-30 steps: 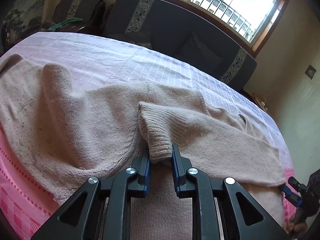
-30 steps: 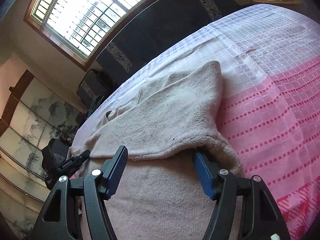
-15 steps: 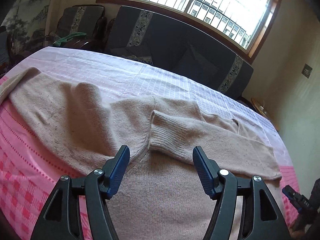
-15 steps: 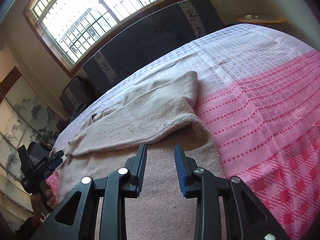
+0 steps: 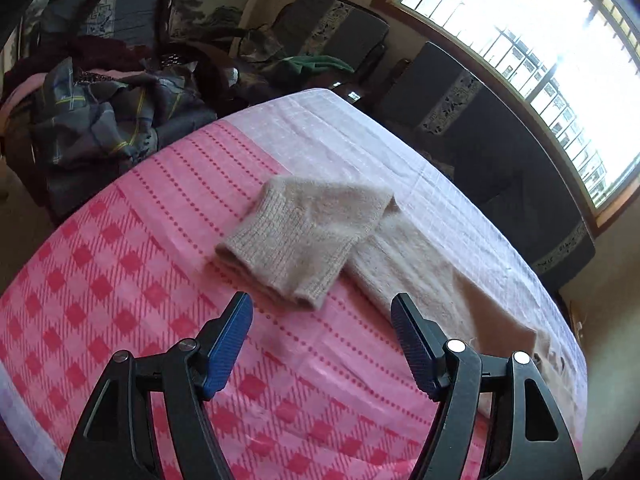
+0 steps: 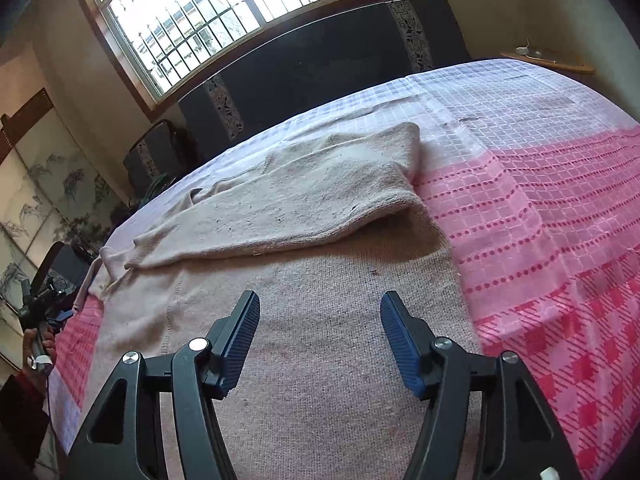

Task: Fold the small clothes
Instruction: 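Move the left gripper to the other sleeve cuff and close on it, then fold the held sleeve across the cardigan body and open the left gripper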

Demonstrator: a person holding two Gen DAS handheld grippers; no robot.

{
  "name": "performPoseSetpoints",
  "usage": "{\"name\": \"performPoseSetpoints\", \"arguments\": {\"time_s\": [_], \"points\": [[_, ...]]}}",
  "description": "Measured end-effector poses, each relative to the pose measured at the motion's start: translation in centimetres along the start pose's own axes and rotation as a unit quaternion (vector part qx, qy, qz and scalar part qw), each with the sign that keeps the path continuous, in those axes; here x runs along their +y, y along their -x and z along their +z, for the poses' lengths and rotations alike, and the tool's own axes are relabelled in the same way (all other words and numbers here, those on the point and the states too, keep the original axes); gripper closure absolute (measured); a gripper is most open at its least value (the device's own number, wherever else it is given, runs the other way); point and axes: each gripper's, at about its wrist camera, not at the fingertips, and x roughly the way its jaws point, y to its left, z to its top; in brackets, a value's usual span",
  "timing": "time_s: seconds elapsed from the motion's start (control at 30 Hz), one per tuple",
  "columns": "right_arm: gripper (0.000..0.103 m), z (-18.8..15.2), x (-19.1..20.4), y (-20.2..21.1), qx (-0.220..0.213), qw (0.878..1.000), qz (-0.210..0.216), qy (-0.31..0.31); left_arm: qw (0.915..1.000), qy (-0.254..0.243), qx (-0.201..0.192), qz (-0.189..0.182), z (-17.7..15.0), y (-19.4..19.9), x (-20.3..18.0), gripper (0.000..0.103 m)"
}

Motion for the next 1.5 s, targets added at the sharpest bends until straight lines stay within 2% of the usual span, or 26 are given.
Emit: {"name": "performPoseSetpoints", "arguments": {"time_s": [0.07,0.1,0.17,0.23,0.3,0.33,0.37,0.4,0.43,0.47,0.53,0.6,0.67,0.77,0.87,0.93,1.0,1.03,1.13,1.17,1.2,1.27,1.33,1.37,1.47,1.5], "points": [[0.041,0.0,0.1,-0.2,0.004,1.0,-0.004,0.0,0.9957,-0.086,-0.004,0.033,0.0,-0.4,-1.4,0.031],[0.041,0.0,0.1,-0.3,0.006,1.0,-0.006,-0.001,0.9891,-0.135,-0.007,0.058,-0.3,-0.9,-2.4,0.031],[0.041,0.1,0.1,-0.4,0.008,1.0,-0.012,-0.003,0.9698,-0.221,-0.019,0.102,-1.0,-1.8,-4.4,0.031],[0.04,0.1,0.1,-0.4,0.008,1.0,-0.015,-0.004,0.9556,-0.273,-0.011,0.112,-1.4,-3.1,-5.1,0.031],[0.04,0.1,0.1,-0.4,0.008,1.0,-0.019,-0.005,0.9521,-0.288,0.01,0.103,-1.0,-5.0,-5.1,0.034],[0.039,0.1,0.1,-0.5,0.009,1.0,-0.02,-0.006,0.9525,-0.285,0.016,0.105,-0.9,-5.7,-4.9,0.043],[0.039,0.1,0.0,-0.5,0.009,1.0,-0.021,-0.006,0.9591,-0.271,0.014,0.079,-0.4,-5.9,-4.4,0.064],[0.039,0.1,0.0,-0.5,0.009,1.0,-0.021,-0.006,0.9645,-0.249,0.016,0.085,0.2,-6.1,-3.8,0.097],[0.039,0.1,0.0,-0.5,0.008,1.0,-0.022,-0.006,0.9703,-0.221,0.015,0.097,1.0,-6.1,-3.2,0.097],[0.039,0.1,0.0,-0.5,0.008,1.0,-0.022,-0.007,0.9787,-0.187,0.013,0.084,1.5,-5.5,-2.7,0.098],[0.038,0.1,-0.2,-0.4,0.007,1.0,-0.017,-0.01,0.9891,-0.138,0.0,0.051,2.5,-3.3,-3.0,0.098],[0.038,0.1,-0.3,-0.4,0.006,1.0,-0.011,-0.013,0.9933,-0.115,0.004,-0.009,2.8,-0.9,-5.2,0.098],[0.037,0.2,-0.4,-0.5,0.007,1.0,-0.005,-0.014,0.9917,-0.105,0.023,-0.07,2.6,1.4,-9.3,0.098],[0.037,0.2,-0.5,-0.3,0.004,1.0,0.002,-0.014,0.9783,-0.109,0.063,-0.165,1.3,3.8,-17.5,0.098],[0.037,0.2,-0.7,0.2,-0.007,1.0,0.018,-0.019,0.955,-0.141,0.105,-0.239,-1.4,4.5,-27.5,0.098],[0.037,0.2,-0.9,0.5,-0.015,0.999,0.028,-0.026,0.9374,-0.165,0.135,-0.275,-3.8,4.0,-34.0,0.098],[0.037,0.2,-1.1,0.7,-0.02,0.999,0.041,-0.03,0.9207,-0.194,0.163,-0.297,-6.7,2.8,-39.9,0.098],[0.037,0.1,-1.2,0.9,-0.023,0.998,0.047,-0.031,0.9154,-0.202,0.173,-0.302,-8.1,2.1,-42.2,0.098],[0.036,0.1,-1.3,1.1,-0.029,0.997,0.06,-0.032,0.8976,-0.2,0.215,-0.328,-12.5,-1.2,-47.7,0.098],[0.036,0.1,-1.3,1.2,-0.03,0.997,0.064,-0.032,0.8881,-0.21,0.224,-0.342,-13.7,-2.1,-49.1,0.097],[0.036,0.1,-1.3,1.3,-0.031,0.997,0.068,-0.032,0.8836,-0.234,0.219,-0.341,-15.7,-2.5,-50.6,0.097],[0.036,0.1,-1.4,1.4,-0.032,0.996,0.076,-0.032,0.8853,-0.254,0.203,-0.332,-18.0,-3.4,-51.9,0.094],[0.036,0.1,-1.6,1.4,-0.032,0.995,0.084,-0.035,0.8773,-0.254,0.226,-0.339,-19.3,-4.1,-51.8,0.092],[0.035,0.1,-1.7,1.5,-0.033,0.995,0.089,-0.037,0.8781,-0.245,0.236,-0.337,-19.4,-4.2,-51.2,0.091],[0.033,0.2,-2.1,1.7,-0.036,0.993,0.104,-0.042,0.8921,-0.218,0.209,-0.336,-18.0,-3.2,-48.3,0.088],[0.033,0.4,-2.1,1.7,-0.034,0.992,0.113,-0.042,0.8977,-0.209,0.189,-0.339,-17.2,-2.4,-46.8,0.08]]}}
